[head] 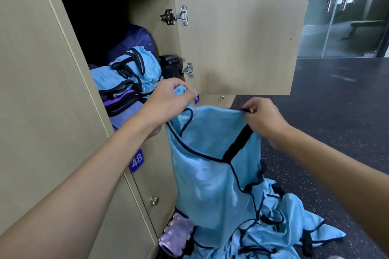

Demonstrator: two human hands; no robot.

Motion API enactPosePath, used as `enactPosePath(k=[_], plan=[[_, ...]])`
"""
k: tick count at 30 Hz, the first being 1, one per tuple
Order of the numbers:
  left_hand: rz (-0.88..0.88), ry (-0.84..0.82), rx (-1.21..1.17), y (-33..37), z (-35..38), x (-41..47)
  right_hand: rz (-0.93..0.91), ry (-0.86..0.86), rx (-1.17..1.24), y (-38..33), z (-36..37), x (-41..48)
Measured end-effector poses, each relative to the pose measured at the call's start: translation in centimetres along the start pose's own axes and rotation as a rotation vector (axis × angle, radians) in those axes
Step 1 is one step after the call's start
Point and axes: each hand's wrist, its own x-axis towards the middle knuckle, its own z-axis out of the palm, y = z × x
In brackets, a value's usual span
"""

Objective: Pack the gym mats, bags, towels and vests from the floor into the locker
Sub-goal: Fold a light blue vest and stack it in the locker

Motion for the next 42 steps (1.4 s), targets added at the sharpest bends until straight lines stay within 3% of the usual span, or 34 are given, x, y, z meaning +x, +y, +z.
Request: enactPosePath(k=[3, 7, 10, 13, 16, 22, 28, 32, 35, 39, 42], plan=[[-0.145, -0.136, -0.207, 0.8, 0.2, -0.5, 0.016, -0.065, 0.147, -0.8, 0.4, -0.4], [-0.099, -0.245, -0.327, 0.9, 1.0, -1.2, -0.134, -0.224, 0.502, -3.3, 0.8, -2.1], [-0.017, -0.158, -0.359, 1.0, 1.3, -1.2, -0.185, -0.319, 0.450, -3.7, 1.3, -3.0], [0.028, -0.117, -0.333, 1.2, 1.1, -1.1, -0.198, -0.204, 0.464, -3.7, 1.5, -2.9], [0.050, -0.182, -0.271, 1.5, 0.3, -1.1, -0.156, -0.098, 0.506, -3.6, 0.9, -2.1], [0.102, -0.143, -0.006, 1.9, 0.3, -1.3, -0.157, -0.043, 0.426, -3.1, 0.9, -1.0], [0.059, -0.046, -0.238, 2.1, 0.9, -1.1, -0.206, 0.040, 0.488, -3.8, 1.3, -2.1], [0.002, -0.007, -0.403, 2.8, 0.7, -1.0, -0.313, -0.088, 0.538, -4.8, 1.3, -3.4], [0.002, -0.042, -0.476, 3.0, 0.5, -0.8, -0.295, -0.045, 0.424, -4.4, 1.3, -3.0], [0.080, -0.104, -0.330, 2.7, -0.3, -0.8, -0.258, -0.039, 0.457, -4.0, 0.8, -2.2], [0.146, -0.103, -0.228, 2.8, -0.3, -1.2, -0.245, -0.150, 0.555, -3.9, 0.8, -2.1]])
